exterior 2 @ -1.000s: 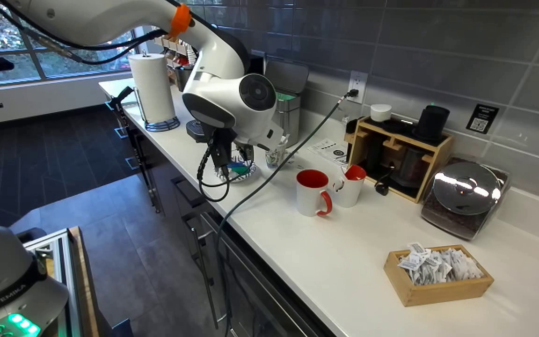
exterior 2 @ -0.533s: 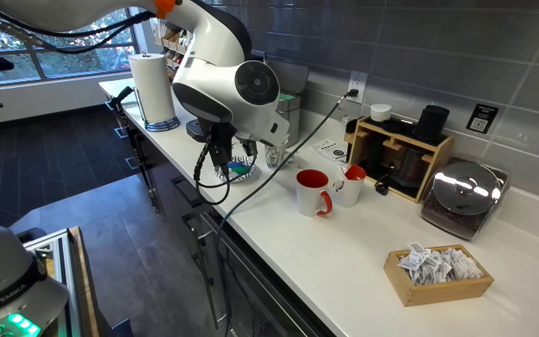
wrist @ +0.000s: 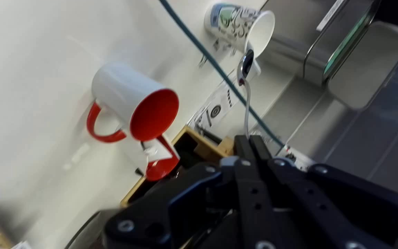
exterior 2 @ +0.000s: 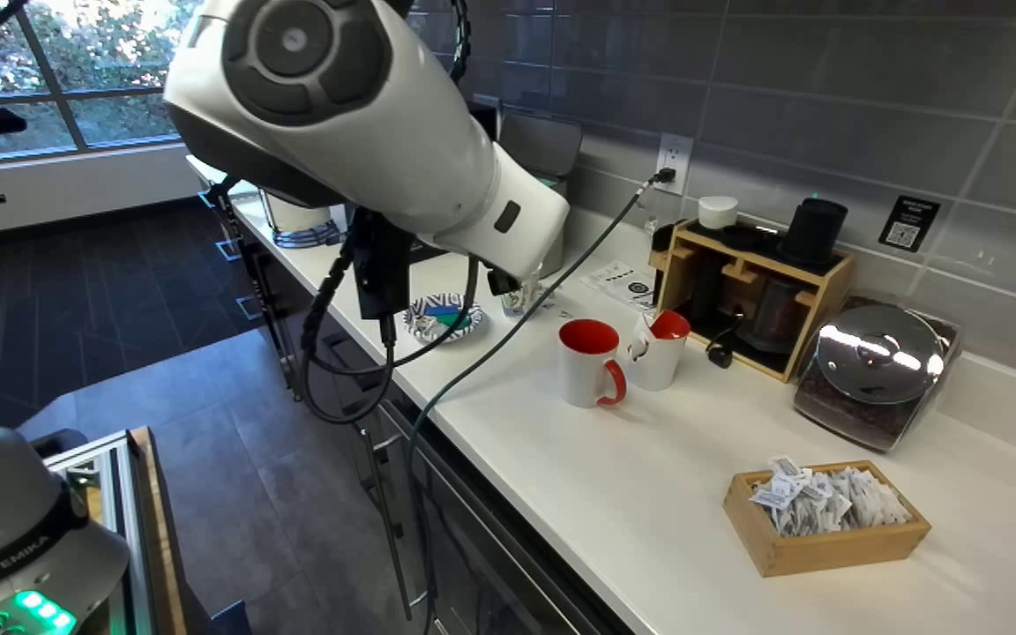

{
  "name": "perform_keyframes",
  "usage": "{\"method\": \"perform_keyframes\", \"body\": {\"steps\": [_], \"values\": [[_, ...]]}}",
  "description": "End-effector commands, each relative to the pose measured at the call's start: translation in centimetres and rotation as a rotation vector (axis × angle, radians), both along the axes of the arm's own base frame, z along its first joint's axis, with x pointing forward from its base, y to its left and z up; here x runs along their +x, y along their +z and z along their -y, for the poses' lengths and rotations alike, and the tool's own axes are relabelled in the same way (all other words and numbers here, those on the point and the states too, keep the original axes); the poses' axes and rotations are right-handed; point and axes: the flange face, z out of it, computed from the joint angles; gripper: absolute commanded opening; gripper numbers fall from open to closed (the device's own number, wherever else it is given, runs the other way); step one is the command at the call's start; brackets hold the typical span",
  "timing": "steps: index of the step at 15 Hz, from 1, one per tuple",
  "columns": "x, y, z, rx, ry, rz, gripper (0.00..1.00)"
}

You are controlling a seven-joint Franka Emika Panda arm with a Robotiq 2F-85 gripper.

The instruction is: Put the metal spoon inside the cup

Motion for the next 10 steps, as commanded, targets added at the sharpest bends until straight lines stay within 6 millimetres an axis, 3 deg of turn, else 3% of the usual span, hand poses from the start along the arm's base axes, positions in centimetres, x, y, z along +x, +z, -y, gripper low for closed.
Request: {"method": "perform_keyframes", "body": {"steps": [1,3,10], "values": [[-1.3,1.1,1.7,-0.029,-0.202,0.012,0.01],[-0.5,0.7,1.6,-0.045,-0.287,0.007,0.01],[3.2,-2.6,-1.4,-0.068,-0.433,-0.069,0.01]]}}
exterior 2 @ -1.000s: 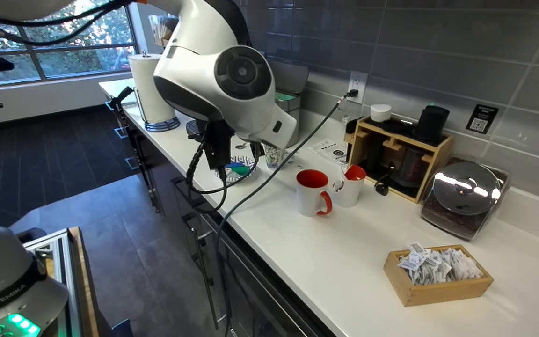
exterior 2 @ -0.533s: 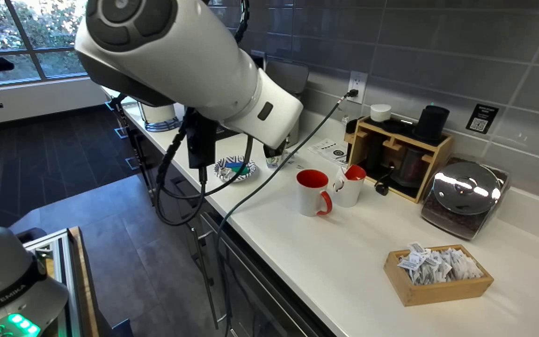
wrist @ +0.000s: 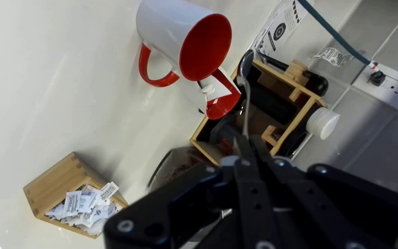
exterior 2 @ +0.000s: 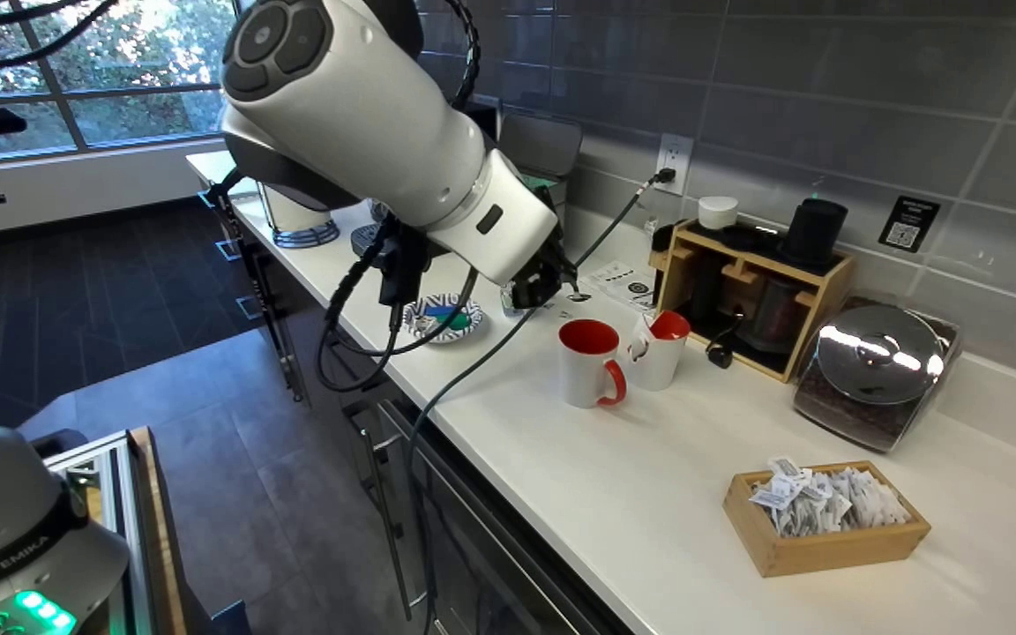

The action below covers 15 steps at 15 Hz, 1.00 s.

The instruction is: Put the metal spoon inside the cup

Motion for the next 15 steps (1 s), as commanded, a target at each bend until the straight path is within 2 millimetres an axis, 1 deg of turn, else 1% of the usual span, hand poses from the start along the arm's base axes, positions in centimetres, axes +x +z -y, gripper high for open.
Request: {"method": "perform_keyframes", "body": {"steps": [1,4,7,10,15], "values": [[1.4,-2.1,-1.0,0.02,-0.061,-0.05,0.01],[2.0,-3.6,-1.1,0.031,-0.093,-0.091,0.01],[2.6,-4.6,-1.3,0.029,-0.12,-0.121,0.01],[3.4,-5.3,-1.8,0.012,-0.13,-0.15,0.01],[5.2,-5.6,-3.0,-0.035,-0.114,-0.217,0.01]]}}
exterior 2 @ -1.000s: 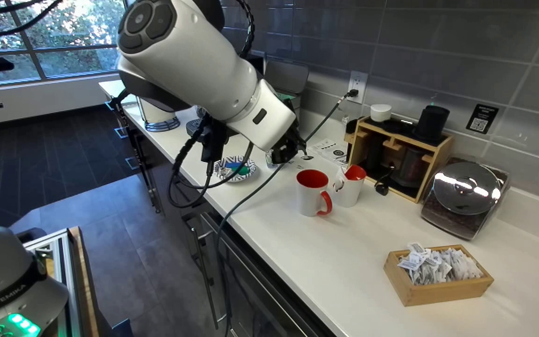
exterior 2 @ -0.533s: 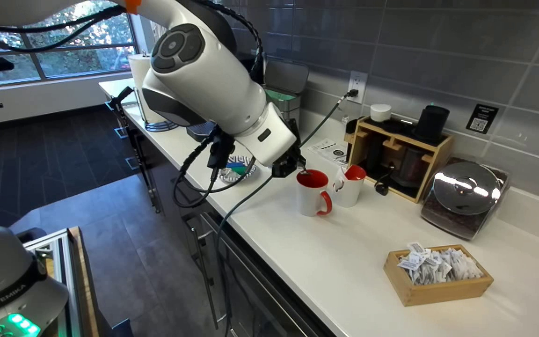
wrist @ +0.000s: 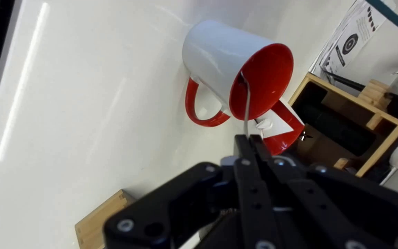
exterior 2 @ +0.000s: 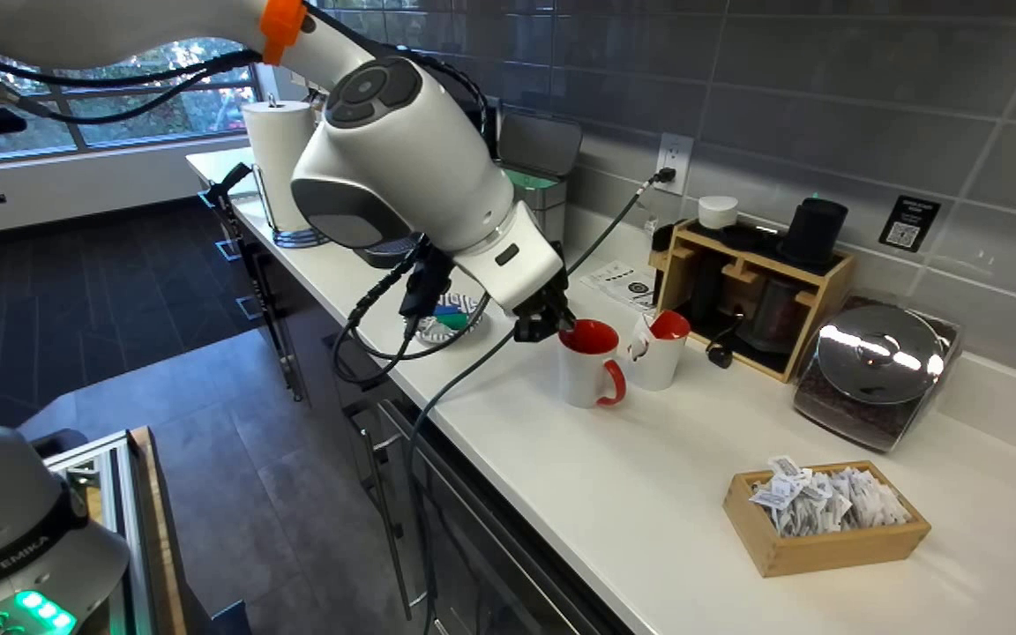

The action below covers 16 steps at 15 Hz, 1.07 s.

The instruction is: Put the metal spoon inside the cup

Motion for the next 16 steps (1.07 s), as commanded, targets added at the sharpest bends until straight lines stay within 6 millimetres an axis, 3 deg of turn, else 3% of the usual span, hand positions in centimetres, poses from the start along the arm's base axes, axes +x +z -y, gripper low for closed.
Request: {"method": "perform_keyframes", "body": {"steps": [1,2,3,5,10,13,16], "values": [[1.5,-0.2,-0.8,-0.031,-0.003,-0.045,0.01],[1.8,0.0,-0.9,-0.04,0.005,-0.058,0.01],[2.2,0.3,-1.0,-0.054,0.011,-0.069,0.29],[2.8,0.9,-1.1,-0.08,0.021,-0.084,0.34],[3.2,2.8,-1.7,-0.104,0.045,-0.09,0.74],[0.9,2.1,-2.3,-0.147,0.136,-0.236,0.96],[-3.3,1.6,-4.8,-0.216,0.295,-0.333,1.0]]}}
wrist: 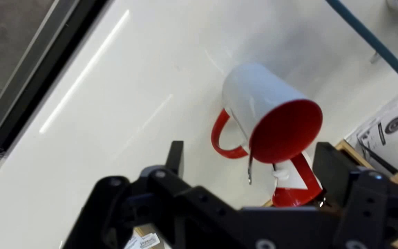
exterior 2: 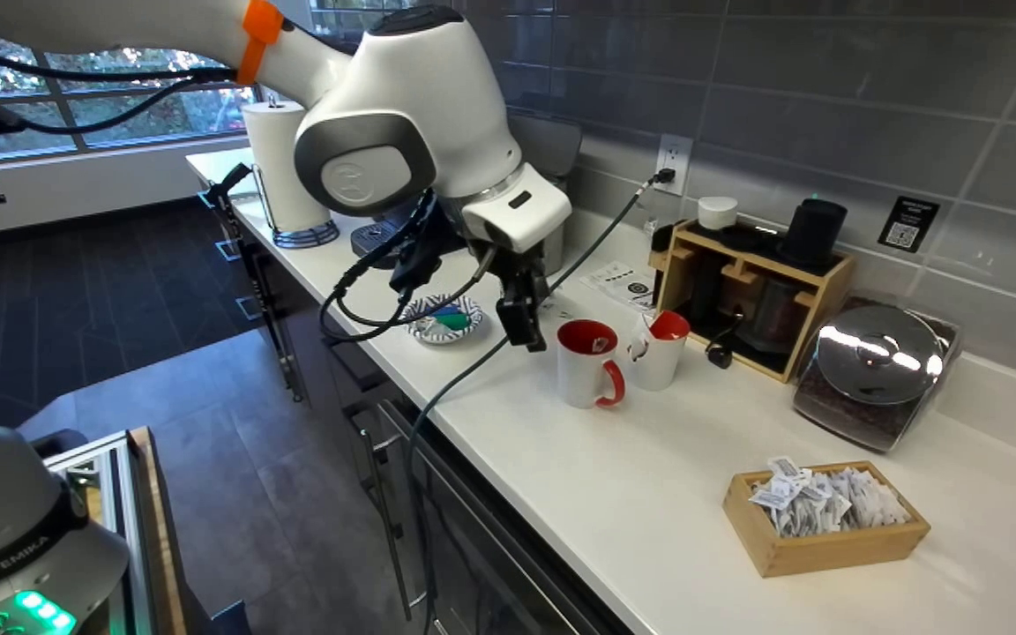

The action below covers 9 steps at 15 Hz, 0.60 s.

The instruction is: Put the metal spoon inside the cup

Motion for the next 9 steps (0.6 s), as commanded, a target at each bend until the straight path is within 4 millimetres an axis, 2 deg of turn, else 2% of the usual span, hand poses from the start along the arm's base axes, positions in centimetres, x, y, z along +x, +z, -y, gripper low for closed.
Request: {"method": "perform_keyframes", "body": {"steps": [1,5,8,9], "values": [[-6.7,-0.3,-3.3,-0.068,0.17,-0.1,1.0],[-12.1,-0.2,-6.4,-0.201,0.349,-0.049,1.0],[-16.1,-0.4,-7.9,-0.203,0.396,0.114,1.0],[-12.5,0.2,-6.5,-0.203,0.361,0.022,1.0]]}}
